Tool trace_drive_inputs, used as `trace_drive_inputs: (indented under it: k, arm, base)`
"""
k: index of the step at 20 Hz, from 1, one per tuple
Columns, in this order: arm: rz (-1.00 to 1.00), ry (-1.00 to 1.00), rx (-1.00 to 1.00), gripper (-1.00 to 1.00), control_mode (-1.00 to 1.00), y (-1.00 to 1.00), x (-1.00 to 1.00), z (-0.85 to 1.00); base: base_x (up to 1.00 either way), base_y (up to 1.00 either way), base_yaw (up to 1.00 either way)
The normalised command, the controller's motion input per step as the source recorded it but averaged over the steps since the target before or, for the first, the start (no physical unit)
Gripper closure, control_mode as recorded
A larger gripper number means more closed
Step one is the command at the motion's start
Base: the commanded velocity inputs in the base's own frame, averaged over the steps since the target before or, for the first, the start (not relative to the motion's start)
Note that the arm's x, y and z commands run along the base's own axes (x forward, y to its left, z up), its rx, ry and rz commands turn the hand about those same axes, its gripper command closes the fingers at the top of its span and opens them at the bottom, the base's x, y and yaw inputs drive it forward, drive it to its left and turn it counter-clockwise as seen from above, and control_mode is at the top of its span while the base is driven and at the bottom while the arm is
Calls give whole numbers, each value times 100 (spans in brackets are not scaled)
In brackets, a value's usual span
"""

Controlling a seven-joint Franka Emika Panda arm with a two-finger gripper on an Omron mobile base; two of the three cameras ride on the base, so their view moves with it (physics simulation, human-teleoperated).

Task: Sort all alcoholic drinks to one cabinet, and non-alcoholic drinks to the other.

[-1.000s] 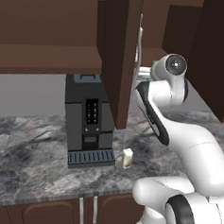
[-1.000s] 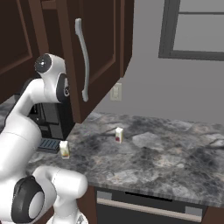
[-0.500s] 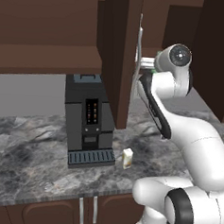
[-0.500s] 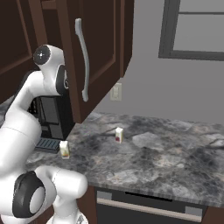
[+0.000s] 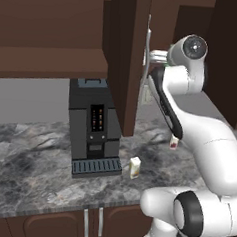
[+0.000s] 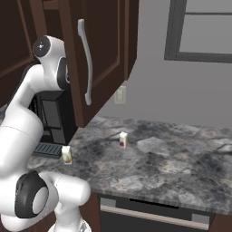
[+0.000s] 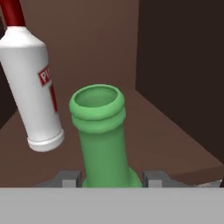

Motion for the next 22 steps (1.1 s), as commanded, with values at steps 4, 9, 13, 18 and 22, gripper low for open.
trace_drive_inputs:
  k: [4, 9, 13, 18, 22]
  arm:
    - [-2, -1, 0, 100, -100, -6, 1, 29]
    - [-2, -2, 0, 100, -100, -7, 1, 29]
    - [-2, -5, 0, 100, -100, -8, -8, 21]
    - [-1, -5, 0, 100, -100, -10, -15, 24]
    - [-1, -5, 0, 100, -100, -10, -11, 26]
  base:
    - [0, 0, 0]
    - [0, 0, 0]
    - [0, 0, 0]
    - [0, 0, 0]
    - [0, 0, 0]
